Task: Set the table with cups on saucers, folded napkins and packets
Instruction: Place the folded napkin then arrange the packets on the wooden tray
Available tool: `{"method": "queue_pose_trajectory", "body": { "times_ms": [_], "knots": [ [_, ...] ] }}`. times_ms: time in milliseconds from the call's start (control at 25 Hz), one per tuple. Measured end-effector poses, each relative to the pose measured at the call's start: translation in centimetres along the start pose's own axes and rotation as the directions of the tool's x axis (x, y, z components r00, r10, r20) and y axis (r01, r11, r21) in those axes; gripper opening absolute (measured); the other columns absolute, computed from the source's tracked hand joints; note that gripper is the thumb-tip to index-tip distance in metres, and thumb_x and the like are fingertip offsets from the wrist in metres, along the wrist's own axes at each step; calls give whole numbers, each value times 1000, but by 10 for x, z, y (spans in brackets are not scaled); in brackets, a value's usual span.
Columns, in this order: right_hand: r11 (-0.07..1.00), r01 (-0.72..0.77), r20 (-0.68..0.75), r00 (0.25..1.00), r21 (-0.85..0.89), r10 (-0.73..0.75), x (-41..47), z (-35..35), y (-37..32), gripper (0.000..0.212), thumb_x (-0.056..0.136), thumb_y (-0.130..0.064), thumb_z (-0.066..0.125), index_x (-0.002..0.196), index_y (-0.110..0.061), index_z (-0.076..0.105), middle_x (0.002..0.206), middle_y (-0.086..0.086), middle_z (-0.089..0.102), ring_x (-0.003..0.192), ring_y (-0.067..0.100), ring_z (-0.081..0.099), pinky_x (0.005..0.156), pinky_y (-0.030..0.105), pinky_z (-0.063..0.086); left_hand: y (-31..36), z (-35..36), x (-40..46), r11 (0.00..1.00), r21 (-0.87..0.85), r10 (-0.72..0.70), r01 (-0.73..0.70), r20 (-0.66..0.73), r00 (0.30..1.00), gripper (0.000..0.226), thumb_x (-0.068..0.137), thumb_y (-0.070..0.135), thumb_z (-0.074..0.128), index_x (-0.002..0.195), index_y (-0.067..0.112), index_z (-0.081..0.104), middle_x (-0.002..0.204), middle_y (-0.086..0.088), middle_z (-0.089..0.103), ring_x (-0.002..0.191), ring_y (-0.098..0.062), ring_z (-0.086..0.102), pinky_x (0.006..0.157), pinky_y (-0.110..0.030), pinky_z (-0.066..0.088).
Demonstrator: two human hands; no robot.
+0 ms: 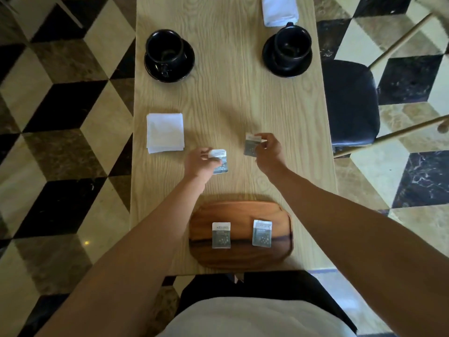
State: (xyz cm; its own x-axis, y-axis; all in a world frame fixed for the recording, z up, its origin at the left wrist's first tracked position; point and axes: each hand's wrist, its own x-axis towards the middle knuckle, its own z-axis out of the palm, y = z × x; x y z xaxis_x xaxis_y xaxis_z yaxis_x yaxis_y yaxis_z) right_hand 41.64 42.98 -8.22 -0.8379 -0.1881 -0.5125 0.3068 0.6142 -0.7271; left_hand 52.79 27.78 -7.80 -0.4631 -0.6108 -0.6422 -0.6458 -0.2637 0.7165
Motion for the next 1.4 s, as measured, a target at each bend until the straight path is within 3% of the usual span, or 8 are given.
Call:
{"method": "queue_pose_trajectory", "body": {
  "times_ms": [280,480,640,760,880,1080,1200,1400],
  "knots": [
    [994,-87,39,996,73,85,-90,-14,75,39,96,-5,52,132,-15,65,103,6,70,74,17,63,60,29,50,-61,-37,-62,988,-79,-119,129,120,986,17,85,11,79,99,12,69,103,-11,74,90,-27,75,55,-30,59],
    [984,-124,-49,990,128,131,-150,-15,114,30,91,6,54,97,-19,71,85,-12,68,72,5,65,52,10,48,-107,-47,-102,987,-39,-141,153,223,965,14,85,13,80,93,12,68,98,-15,76,80,-24,77,60,-33,61],
    [976,-212,-77,973,52,216,-168,-17,129,24,88,0,56,100,-17,67,102,8,69,90,24,68,68,26,53,-121,-45,-119,987,-46,-141,152,189,972,10,91,14,72,94,6,67,101,-16,71,80,-29,76,60,-36,63],
    [974,-226,-71,972,2,225,-171,-21,135,21,87,-8,59,101,-21,68,102,5,72,93,24,69,73,31,56,-124,-41,-124,987,-50,-147,156,146,978,10,94,15,69,93,6,67,102,-12,67,87,-29,74,60,-38,64],
    [971,-207,-76,977,-117,199,-174,-22,134,16,86,-19,62,98,-29,67,93,-5,69,81,14,64,60,19,44,-130,-37,-128,992,83,-100,94,68,993,10,93,22,68,89,13,67,98,-7,70,86,-22,72,74,-41,64],
    [948,-172,-117,982,-267,145,-177,-21,133,7,86,-25,63,92,-22,66,81,-8,62,74,15,57,64,24,40,-132,-26,-136,966,259,33,-7,-94,995,16,93,29,66,81,20,68,88,0,71,75,-12,64,70,-30,52],
    [936,-138,-146,985,-323,95,-181,-20,133,17,84,-28,63,74,-14,63,68,-7,63,59,5,54,46,19,37,-135,-25,-138,934,354,99,-54,-109,989,17,92,32,67,82,18,67,83,4,67,75,-13,63,62,-25,46],
    [907,-135,-149,985,-398,82,-184,-20,134,19,88,-37,59,82,-20,58,74,-4,62,63,11,57,53,25,46,-139,-28,-140,847,505,211,-167,-30,977,34,91,37,70,110,9,68,102,-4,70,88,-15,64,71,-26,47]
  ]
}}
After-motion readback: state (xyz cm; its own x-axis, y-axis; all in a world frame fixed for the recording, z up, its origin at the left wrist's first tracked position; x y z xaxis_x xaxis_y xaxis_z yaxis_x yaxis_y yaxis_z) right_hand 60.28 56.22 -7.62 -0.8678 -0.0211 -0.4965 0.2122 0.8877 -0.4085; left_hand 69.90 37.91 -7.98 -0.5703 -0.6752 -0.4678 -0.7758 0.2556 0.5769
